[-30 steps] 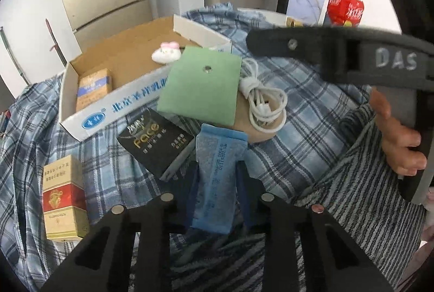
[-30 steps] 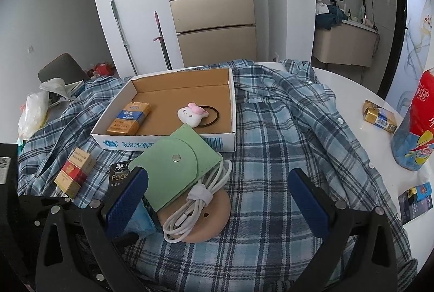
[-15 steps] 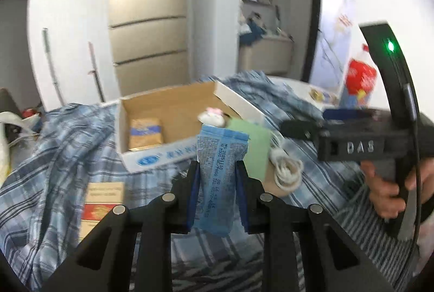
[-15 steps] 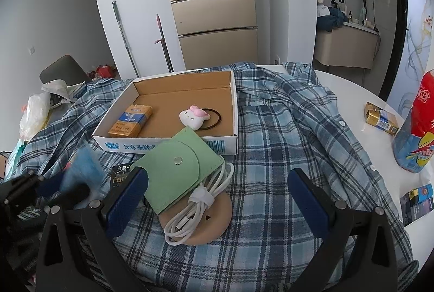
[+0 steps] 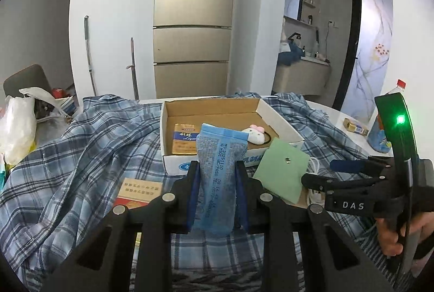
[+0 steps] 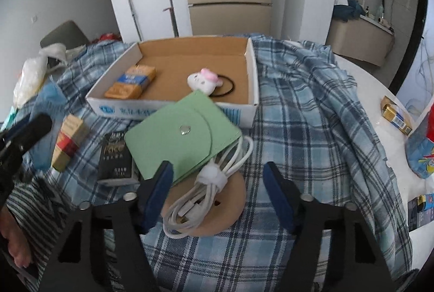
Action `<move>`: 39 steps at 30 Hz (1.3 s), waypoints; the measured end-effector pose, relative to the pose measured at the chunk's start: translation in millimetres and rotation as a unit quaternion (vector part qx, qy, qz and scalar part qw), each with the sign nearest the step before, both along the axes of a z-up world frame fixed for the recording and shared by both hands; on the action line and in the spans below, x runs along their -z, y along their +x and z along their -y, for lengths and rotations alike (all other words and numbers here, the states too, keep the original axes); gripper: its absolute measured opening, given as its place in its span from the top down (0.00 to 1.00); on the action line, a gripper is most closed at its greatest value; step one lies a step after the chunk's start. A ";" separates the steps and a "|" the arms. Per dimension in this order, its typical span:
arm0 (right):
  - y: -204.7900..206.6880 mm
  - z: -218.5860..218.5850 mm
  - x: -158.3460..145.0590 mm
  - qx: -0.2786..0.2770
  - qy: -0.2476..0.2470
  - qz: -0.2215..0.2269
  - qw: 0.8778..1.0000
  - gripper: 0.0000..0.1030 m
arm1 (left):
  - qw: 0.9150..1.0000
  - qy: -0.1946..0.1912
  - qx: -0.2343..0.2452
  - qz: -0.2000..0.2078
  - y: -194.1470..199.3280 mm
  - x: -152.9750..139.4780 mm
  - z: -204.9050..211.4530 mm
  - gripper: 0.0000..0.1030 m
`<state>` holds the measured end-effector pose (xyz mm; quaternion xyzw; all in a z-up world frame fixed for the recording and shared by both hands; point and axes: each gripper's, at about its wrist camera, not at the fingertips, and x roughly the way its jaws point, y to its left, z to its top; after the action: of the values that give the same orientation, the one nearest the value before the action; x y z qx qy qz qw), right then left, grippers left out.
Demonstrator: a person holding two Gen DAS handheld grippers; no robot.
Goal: Organize soft objects
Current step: 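Grasp the white cable bundle with the right gripper and lift it while the left gripper holds the packet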
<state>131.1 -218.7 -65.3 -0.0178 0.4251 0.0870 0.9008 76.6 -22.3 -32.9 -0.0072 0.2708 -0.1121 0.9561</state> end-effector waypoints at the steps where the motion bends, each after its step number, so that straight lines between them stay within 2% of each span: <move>1: 0.1 -1.4 1.8 -0.001 -0.005 -0.002 1.000 0.44 | 1.000 0.003 0.000 0.002 -0.8 -0.1 1.1 0.74; 3: 1.2 -4.0 5.3 -0.003 -0.015 -0.007 1.000 0.55 | 1.000 0.007 0.001 0.007 -3.6 -0.7 3.1 0.74; 11: 3.6 -6.4 9.8 -0.007 -0.019 -0.018 1.000 0.65 | 1.000 0.010 0.004 0.011 -5.6 -1.2 5.7 0.74; 19: 5.6 -6.8 13.1 -0.010 -0.016 -0.025 1.000 0.67 | 1.000 0.013 0.003 0.019 -7.8 -2.6 5.6 0.74; 21: 4.8 -5.7 12.1 -0.010 -0.014 -0.023 1.000 0.77 | 1.000 0.014 0.000 0.024 -9.7 -3.7 5.3 0.74; 23: 2.6 -6.0 9.6 -0.022 -0.006 -0.018 1.000 0.78 | 0.999 0.014 -0.003 0.030 -11.2 -5.0 4.9 0.74; 25: -2.7 -7.7 3.6 -0.036 0.002 -0.001 0.999 0.78 | 0.999 0.016 -0.007 0.038 -13.5 -6.7 4.8 0.74; 31: -25.8 -18.8 -20.7 -0.052 -0.025 0.101 0.993 0.78 | 0.997 0.012 -0.017 0.074 -24.1 -15.0 1.5 0.74; 39: -49.2 -13.7 -46.6 -0.050 0.005 0.203 0.978 0.78 | 0.994 -0.007 -0.037 0.101 -29.5 -21.7 -9.6 0.74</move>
<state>81.9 -205.1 -18.6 -0.0518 0.2317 0.1289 0.9628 47.1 -12.8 -11.2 -0.0128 0.1713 -0.0790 0.9820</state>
